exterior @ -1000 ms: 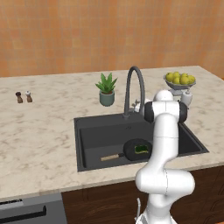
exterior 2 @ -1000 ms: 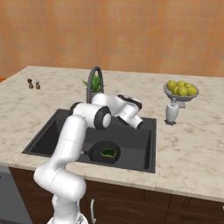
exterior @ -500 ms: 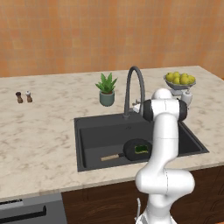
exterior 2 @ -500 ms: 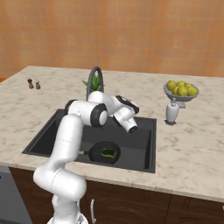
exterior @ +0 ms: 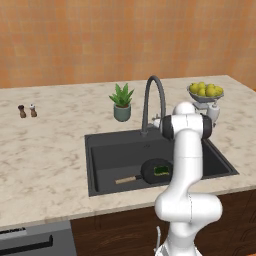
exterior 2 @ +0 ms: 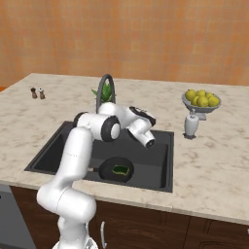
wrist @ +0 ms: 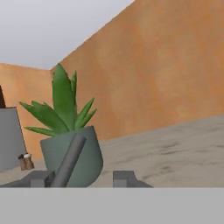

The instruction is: Pick the pan and sponge and place them into the sink. Then turn on the water.

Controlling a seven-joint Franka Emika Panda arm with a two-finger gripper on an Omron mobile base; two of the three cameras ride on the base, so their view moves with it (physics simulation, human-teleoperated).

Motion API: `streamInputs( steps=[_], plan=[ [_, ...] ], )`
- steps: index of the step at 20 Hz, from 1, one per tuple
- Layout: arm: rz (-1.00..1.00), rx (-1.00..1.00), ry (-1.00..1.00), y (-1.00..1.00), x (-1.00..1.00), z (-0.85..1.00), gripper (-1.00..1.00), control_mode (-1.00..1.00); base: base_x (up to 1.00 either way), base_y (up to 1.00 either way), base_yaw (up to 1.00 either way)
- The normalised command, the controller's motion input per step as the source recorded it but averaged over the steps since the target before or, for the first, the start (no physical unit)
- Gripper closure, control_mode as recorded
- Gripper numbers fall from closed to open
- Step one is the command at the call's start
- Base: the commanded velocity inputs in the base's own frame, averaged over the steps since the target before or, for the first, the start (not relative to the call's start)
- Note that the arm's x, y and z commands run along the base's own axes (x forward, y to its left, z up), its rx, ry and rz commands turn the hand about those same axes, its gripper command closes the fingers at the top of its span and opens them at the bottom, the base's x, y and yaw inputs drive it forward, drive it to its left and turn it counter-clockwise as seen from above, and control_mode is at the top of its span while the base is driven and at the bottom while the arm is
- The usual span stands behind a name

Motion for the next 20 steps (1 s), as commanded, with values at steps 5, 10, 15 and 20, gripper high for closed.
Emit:
streamInputs(
  steps=[5,10,15,20],
  plan=[
    [0.14,0.13,0.16,-1.0,0.25,-0.23,1.0,-1.0,0.0,0.0,0.0],
    [0.1,0.1,0.2,-1.0,0.34,-0.34,1.0,-1.0,0.0,0.0,0.0],
    [0.11,0.2,-0.01,-0.99,-0.33,0.33,1.0,-1.0,0.0,0.0,0.0],
    [0.03,0.18,-0.2,-0.66,-0.9,0.89,1.0,-1.0,0.0,0.0,0.0]
  ],
)
